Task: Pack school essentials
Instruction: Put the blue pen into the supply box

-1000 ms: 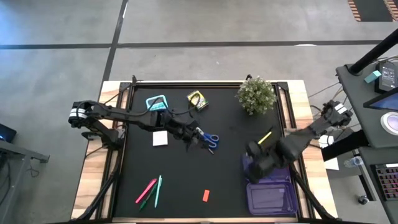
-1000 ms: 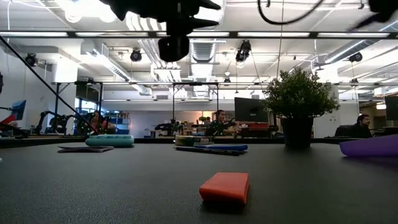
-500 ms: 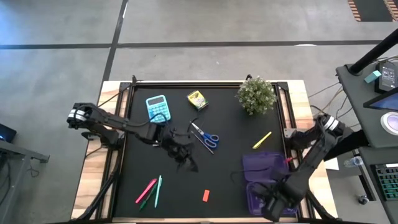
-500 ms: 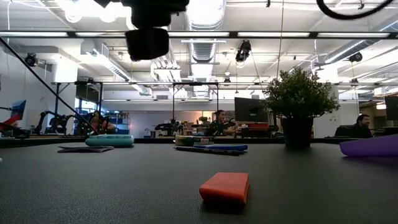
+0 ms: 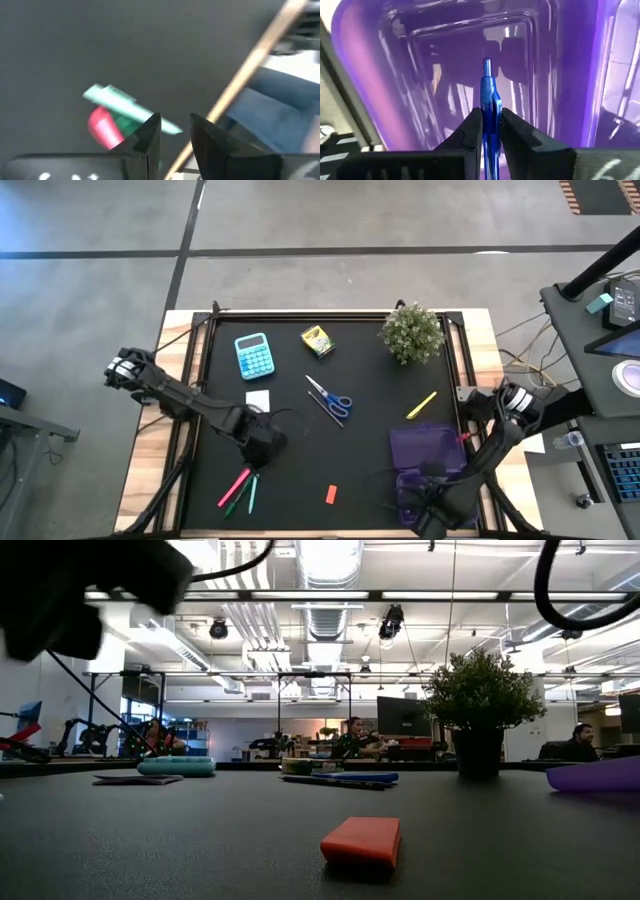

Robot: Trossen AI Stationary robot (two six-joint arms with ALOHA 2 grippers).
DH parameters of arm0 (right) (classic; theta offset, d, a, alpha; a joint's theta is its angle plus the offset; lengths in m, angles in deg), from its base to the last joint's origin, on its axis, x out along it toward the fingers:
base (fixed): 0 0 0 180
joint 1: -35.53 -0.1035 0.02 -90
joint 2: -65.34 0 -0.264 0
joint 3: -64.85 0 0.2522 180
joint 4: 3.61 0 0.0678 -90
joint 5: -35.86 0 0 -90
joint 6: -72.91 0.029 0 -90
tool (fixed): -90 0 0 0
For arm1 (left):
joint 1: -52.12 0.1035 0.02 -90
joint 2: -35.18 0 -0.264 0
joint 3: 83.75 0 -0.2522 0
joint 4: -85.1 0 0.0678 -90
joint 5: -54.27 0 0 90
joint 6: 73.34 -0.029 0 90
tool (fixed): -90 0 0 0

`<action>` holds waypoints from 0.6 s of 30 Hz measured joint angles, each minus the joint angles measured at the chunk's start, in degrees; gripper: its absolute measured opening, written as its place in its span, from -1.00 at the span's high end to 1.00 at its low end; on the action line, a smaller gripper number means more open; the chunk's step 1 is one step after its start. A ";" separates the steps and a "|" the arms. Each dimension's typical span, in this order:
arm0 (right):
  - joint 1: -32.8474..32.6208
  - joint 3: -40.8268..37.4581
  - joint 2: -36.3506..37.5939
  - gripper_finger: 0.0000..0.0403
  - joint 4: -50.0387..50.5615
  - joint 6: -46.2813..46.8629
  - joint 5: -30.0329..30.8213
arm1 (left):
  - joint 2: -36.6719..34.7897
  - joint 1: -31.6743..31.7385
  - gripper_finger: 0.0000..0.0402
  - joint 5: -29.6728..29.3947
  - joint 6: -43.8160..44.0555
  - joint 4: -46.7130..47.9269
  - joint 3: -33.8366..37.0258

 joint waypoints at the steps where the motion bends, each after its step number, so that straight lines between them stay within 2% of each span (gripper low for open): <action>1: 0.00 0.00 -0.44 0.77 -0.18 -0.56 0.22 | 0.00 -1.03 0.57 -0.85 1.78 2.08 0.11; 4: -0.02 0.00 -1.55 0.77 -1.30 -0.97 1.00 | 0.00 -4.16 0.57 -2.26 6.81 5.31 1.28; 10: 0.00 0.00 -2.97 0.72 -1.82 -0.15 1.21 | 0.23 -10.11 0.57 -2.59 15.41 4.89 4.88; 18: 0.02 0.00 -2.98 0.48 -2.00 2.56 1.21 | 0.22 -15.90 0.57 -2.73 23.96 1.05 7.78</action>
